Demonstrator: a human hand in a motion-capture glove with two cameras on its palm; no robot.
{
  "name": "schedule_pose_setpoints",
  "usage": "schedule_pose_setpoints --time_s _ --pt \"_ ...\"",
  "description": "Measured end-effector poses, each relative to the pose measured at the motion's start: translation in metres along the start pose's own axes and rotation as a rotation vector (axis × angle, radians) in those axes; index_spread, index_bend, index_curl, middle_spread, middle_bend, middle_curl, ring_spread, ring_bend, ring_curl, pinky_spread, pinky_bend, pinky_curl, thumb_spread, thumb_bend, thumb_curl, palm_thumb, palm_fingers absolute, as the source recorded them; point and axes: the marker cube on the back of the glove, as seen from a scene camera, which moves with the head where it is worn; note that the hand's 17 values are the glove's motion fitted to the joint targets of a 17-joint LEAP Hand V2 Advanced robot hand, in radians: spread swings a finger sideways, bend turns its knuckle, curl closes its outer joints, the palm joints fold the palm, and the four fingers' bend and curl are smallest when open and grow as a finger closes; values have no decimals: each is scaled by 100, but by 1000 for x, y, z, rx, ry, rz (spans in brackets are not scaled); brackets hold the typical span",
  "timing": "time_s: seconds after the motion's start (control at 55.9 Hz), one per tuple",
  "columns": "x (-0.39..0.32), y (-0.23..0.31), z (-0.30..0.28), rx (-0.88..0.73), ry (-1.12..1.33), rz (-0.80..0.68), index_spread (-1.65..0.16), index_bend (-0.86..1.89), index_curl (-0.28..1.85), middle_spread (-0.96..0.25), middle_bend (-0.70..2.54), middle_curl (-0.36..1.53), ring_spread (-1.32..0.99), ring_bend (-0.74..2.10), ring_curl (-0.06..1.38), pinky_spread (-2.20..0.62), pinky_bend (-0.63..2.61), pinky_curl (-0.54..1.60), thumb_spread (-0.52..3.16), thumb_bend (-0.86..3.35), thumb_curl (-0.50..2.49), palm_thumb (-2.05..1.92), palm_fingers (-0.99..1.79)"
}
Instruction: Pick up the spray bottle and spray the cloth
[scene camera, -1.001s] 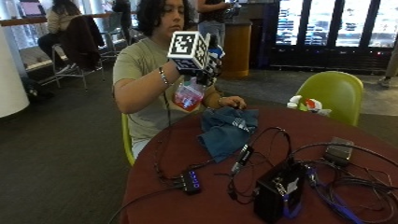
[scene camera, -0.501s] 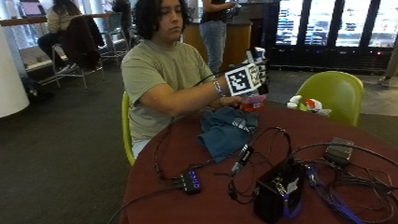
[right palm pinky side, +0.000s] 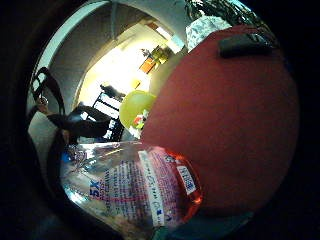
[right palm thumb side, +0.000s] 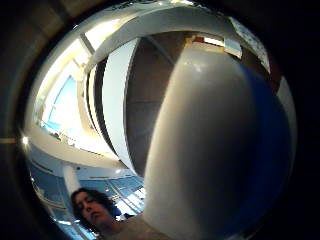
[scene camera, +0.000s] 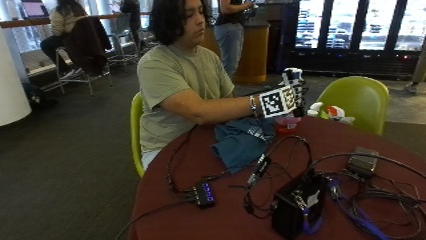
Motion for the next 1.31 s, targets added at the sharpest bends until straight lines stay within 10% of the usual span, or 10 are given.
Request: schedule_pose_setpoints --time_s 0.358,0.644,1.305 --pt "9 12 -5 -137 86 74 -28 34 59 -21 63 52 -23 59 49 -29 41 44 15 -3 76 100 135" --pt "-27 76 -64 -276 485 57 -33 11 46 -6 29 41 -9 32 40 10 29 39 71 -6 60 77 53" --pt "-123 224 -167 -436 1074 14 -43 16 30 -3 18 32 -6 25 33 24 26 35 94 -3 40 55 32"
